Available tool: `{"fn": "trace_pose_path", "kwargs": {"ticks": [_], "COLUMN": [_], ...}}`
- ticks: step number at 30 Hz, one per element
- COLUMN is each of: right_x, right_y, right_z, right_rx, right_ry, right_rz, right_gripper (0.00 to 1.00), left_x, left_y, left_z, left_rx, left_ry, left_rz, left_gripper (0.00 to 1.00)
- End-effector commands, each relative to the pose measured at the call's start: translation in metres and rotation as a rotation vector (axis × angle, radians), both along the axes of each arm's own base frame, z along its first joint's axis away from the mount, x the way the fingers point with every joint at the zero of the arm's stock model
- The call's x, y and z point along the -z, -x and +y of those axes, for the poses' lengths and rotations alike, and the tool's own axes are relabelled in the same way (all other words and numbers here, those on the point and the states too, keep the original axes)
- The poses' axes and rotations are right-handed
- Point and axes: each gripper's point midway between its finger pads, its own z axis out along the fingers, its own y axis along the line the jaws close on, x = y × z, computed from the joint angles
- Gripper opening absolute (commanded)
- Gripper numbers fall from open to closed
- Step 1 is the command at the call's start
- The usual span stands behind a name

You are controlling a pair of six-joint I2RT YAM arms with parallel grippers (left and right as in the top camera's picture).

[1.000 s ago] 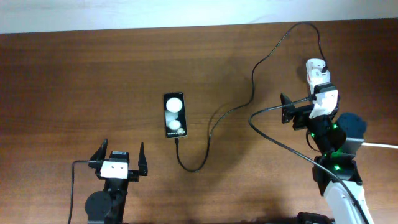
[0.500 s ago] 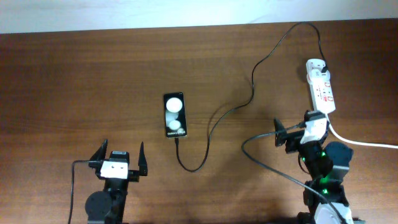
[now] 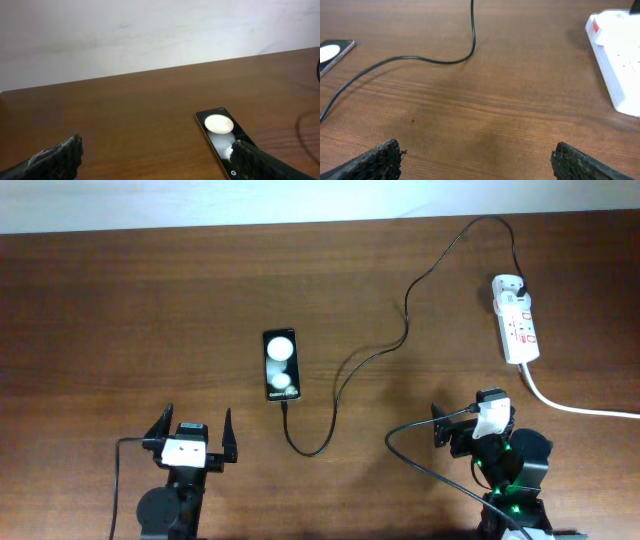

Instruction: Plug charger to phone and switch on socket

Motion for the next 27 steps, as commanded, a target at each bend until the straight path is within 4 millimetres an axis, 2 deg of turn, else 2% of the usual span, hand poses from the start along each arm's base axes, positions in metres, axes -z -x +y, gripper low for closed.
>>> {"fn": "trace_pose_path", "kwargs": {"ticks": [1, 17, 24, 27], "right_x": [0.001, -0.006, -0.029, -0.046], "right_y": [0.005, 0.021, 0.021, 0.022], "right_z": [0.002, 0.005, 0.022, 0.026], "right_rx": [-0.007, -0.007, -0.072, -0.087], "right_ry": [0.006, 0.008, 0.028, 0.037], "right_rz": [0.003, -0.006, -0.115, -0.191], "right_gripper": [0.99, 0.99, 0.99, 0.99], "left_x": [0.001, 0.001, 0.001, 0.001], "left_y": [0.000, 0.000, 0.000, 0.000], "left_z": [0.004, 0.004, 0.004, 0.004], "left_rx": [-0.019, -0.019, -0.019, -0.019], "left_ry": [0.000, 0.000, 0.000, 0.000], "left_rz": [0.001, 0.001, 0.001, 0.001], "left_gripper": [0.99, 0.99, 0.99, 0.99]}}
